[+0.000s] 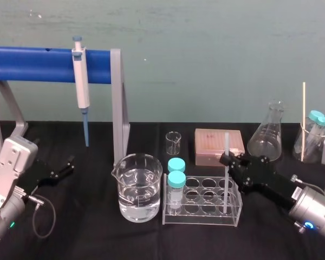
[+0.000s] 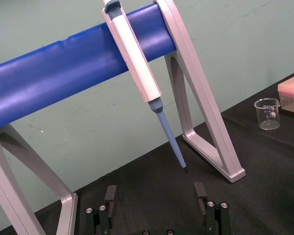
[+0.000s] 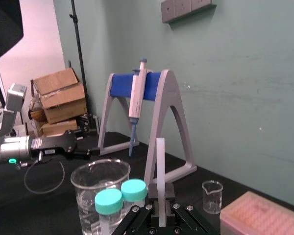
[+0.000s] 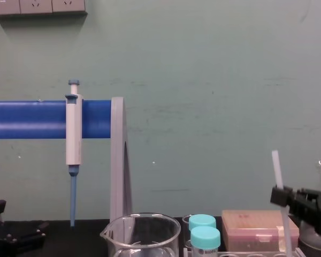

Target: Pick up the stirring rod with one hand, then place it down.

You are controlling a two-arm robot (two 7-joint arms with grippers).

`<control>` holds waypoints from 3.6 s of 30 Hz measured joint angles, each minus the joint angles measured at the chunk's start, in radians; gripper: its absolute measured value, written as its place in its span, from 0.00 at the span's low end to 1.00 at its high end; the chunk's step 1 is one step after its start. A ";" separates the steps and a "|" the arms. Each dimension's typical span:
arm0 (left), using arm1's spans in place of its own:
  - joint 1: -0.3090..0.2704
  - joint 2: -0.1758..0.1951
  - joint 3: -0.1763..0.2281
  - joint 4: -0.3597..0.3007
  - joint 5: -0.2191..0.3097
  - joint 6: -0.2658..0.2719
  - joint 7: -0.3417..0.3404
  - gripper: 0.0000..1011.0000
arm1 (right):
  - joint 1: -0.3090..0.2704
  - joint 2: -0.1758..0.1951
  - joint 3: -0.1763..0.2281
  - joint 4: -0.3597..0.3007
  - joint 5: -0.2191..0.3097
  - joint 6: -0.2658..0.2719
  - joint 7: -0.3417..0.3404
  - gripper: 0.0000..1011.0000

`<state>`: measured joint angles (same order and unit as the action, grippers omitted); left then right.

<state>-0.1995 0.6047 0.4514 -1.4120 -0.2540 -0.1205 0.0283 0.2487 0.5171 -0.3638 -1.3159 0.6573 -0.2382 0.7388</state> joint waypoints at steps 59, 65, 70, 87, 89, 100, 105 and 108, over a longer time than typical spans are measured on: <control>0.000 0.000 0.000 0.000 0.000 0.000 0.000 0.99 | -0.070 -0.037 0.101 -0.077 -0.129 0.087 -0.376 0.99; 0.000 0.000 0.000 0.000 0.000 0.000 0.000 0.99 | -0.095 -0.073 0.140 -0.087 -0.200 0.203 -0.593 0.99; 0.000 0.000 0.000 0.000 0.000 0.000 0.000 0.99 | -0.096 -0.083 0.148 -0.077 -0.216 0.256 -0.623 0.99; 0.000 0.000 0.000 0.000 0.000 0.000 0.000 0.99 | -0.097 -0.081 0.146 -0.079 -0.214 0.243 -0.620 0.99; 0.000 0.000 0.000 0.000 0.000 0.000 0.000 0.99 | -0.097 -0.081 0.146 -0.079 -0.214 0.242 -0.620 0.99; 0.000 0.000 0.000 0.000 0.000 0.000 0.000 0.99 | -0.097 -0.080 0.146 -0.080 -0.212 0.239 -0.617 0.99; 0.000 0.000 0.000 0.000 0.000 0.000 0.000 0.99 | -0.097 -0.080 0.146 -0.080 -0.212 0.238 -0.617 0.99; 0.000 0.000 0.000 0.000 0.000 0.000 0.000 0.99 | -0.097 -0.080 0.146 -0.080 -0.212 0.238 -0.616 0.99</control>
<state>-0.1995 0.6047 0.4514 -1.4120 -0.2539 -0.1205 0.0283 0.1520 0.4374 -0.2182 -1.3959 0.4455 -0.0004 0.1225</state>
